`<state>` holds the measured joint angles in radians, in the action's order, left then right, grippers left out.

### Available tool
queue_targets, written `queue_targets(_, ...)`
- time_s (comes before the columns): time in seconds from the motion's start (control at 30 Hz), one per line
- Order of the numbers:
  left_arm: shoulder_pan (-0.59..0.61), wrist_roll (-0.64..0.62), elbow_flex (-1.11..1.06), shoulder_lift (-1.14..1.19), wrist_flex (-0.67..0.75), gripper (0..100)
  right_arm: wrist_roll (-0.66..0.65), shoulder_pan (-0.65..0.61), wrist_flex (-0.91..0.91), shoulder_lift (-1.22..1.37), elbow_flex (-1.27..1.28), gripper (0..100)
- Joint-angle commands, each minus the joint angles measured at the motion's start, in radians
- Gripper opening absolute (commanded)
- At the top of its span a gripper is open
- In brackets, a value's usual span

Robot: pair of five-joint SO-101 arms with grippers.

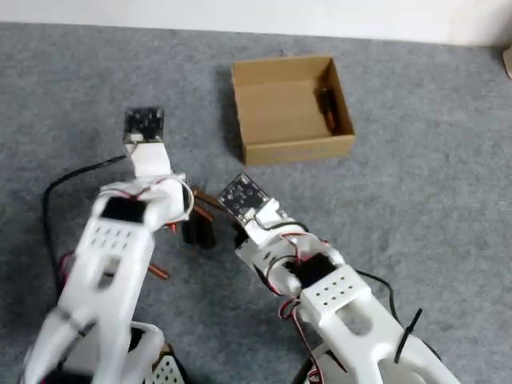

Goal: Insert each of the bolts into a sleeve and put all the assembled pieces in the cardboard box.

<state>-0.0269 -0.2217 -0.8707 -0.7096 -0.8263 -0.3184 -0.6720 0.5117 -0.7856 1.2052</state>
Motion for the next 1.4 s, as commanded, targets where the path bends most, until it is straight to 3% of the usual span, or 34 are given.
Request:
queue_targets(0.0, -0.007, 0.038, 0.033, -0.303, -0.005, 0, 0.015, -0.013, -0.030, -0.180, 0.051, 0.5)
queue_targets(0.23, -0.151, 0.023, -0.150, -0.697, 0.025, 0, 0.123, -0.025, -0.028, -0.688, 0.292, 0.5)
queue_targets(0.47, -0.251, -0.207, -0.409, -0.983, 0.256, 0, 0.123, -0.077, -0.022, -1.046, 0.478, 0.5)
queue_targets(0.63, -0.303, -0.253, -0.545, -1.135, 0.279, 0, 0.124, -0.079, -0.022, -1.030, 0.492, 0.5)
queue_targets(0.83, -0.340, -0.316, -0.572, -1.112, 0.290, 0, 0.124, -0.079, -0.022, -1.041, 0.489, 0.5)
queue_targets(1.37, -0.372, -0.319, -0.549, -1.109, 0.356, 0, 0.124, -0.073, -0.025, -1.041, 0.489, 0.5)
